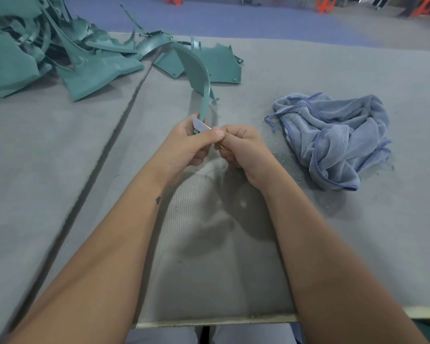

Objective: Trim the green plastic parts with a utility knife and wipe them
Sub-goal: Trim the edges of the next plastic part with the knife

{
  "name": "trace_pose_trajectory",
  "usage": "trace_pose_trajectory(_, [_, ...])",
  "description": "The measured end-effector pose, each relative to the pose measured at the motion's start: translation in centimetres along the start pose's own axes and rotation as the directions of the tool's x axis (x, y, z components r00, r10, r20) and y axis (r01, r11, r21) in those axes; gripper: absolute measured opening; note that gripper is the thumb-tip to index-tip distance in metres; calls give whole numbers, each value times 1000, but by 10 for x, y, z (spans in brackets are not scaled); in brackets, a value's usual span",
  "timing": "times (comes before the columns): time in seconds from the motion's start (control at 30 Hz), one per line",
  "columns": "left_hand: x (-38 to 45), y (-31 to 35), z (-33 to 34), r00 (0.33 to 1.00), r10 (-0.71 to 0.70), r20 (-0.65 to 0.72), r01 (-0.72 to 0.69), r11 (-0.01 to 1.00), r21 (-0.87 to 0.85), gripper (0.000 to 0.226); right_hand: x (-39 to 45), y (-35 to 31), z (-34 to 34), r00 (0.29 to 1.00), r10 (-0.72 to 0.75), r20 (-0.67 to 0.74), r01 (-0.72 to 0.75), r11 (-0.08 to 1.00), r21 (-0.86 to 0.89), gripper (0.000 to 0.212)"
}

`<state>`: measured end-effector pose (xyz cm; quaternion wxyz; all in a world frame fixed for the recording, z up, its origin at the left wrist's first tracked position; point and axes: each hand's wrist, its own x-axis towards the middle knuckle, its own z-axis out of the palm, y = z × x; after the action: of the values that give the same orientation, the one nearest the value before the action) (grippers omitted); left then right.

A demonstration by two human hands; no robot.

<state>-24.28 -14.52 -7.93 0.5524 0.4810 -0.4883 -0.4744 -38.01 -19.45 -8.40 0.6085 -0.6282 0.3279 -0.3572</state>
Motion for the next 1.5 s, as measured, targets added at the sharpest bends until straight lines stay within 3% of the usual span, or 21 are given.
trace_pose_trajectory(0.17, [0,-5,-1,994,-40,101,38,999,29,26,-2,-1,1,1000,-2,12,3,999,-32,39])
trace_pose_trajectory(0.3, [0,-8,3,994,-28,106,26,999,21,35,-4,-2,-2,995,4,95,-3,1000,-12,53])
trace_pose_trajectory(0.4, [-1,-8,2,993,-18,113,16,1000,16,39,-4,-2,-3,992,24,126,-19,999,-34,52])
trace_pose_trajectory(0.5, [-1,-8,1,990,-14,137,13,1000,3,25,-2,-1,-5,991,37,128,-28,997,-70,39])
trace_pose_trajectory(0.63, [0,-8,0,986,-26,163,30,999,-26,20,-1,0,-8,991,38,128,-32,998,-47,41])
trace_pose_trajectory(0.87, [1,-9,3,988,-41,151,42,999,-4,19,0,-1,-7,993,31,110,-28,999,-33,55])
trace_pose_trajectory(1.07, [0,-7,6,996,-37,83,33,998,44,24,0,1,-6,998,5,57,-4,1000,-27,41])
trace_pose_trajectory(1.5, [-3,-2,13,998,-36,-50,40,996,84,22,0,3,2,996,-48,-80,47,999,-5,36])
